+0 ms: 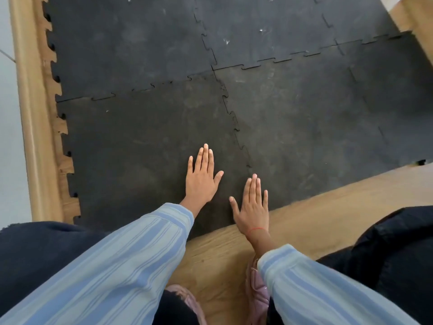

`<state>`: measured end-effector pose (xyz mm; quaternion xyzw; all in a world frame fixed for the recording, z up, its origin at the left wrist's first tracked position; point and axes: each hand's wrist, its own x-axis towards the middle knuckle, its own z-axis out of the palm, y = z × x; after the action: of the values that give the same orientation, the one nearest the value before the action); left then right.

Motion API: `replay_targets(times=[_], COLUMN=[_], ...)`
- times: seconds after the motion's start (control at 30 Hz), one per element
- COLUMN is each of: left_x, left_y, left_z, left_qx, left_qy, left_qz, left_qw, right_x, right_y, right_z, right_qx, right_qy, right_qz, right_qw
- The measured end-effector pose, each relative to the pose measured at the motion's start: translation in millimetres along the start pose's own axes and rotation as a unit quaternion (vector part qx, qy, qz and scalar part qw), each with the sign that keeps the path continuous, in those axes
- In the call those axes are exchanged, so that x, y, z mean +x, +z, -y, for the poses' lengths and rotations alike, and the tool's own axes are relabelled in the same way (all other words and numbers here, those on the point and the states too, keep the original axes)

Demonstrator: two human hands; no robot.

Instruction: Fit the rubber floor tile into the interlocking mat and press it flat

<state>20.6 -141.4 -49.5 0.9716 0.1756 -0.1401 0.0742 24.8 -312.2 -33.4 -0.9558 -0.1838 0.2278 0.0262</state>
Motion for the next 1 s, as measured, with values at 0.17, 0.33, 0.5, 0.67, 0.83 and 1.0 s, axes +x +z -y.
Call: replay_targets(times=[0.17, 0.33, 0.5, 0.67, 0.83, 1.0], left_x=[-3, -4, -3, -9, -12, -11], left_y=[8, 7, 6, 3, 6, 3], left_z=[-9, -8, -8, 26, 50, 47], left_qx=[-0.002, 0.000, -0.001, -0.024, -0.015, -0.019], left_qy=[0.004, 0.007, 0.017, -0.046, -0.082, -0.086], left_qz=[-0.013, -0.008, 0.010, -0.005, -0.014, 0.023], left_qw=[1.000, 1.000, 1.000, 0.999, 0.996, 0.996], right_x=[-23, -24, -7, 64, 76, 76], right_y=[22, 23, 17, -10, -7, -17], right_z=[-4, 0, 11, 21, 25, 28], right_qx=[0.042, 0.041, 0.054, 0.029, 0.007, -0.004], right_qy=[0.071, 0.078, 0.064, -0.021, -0.022, -0.007], right_qz=[-0.010, -0.009, -0.024, -0.041, -0.042, 0.014], right_qw=[0.997, 0.996, 0.996, 0.999, 0.999, 1.000])
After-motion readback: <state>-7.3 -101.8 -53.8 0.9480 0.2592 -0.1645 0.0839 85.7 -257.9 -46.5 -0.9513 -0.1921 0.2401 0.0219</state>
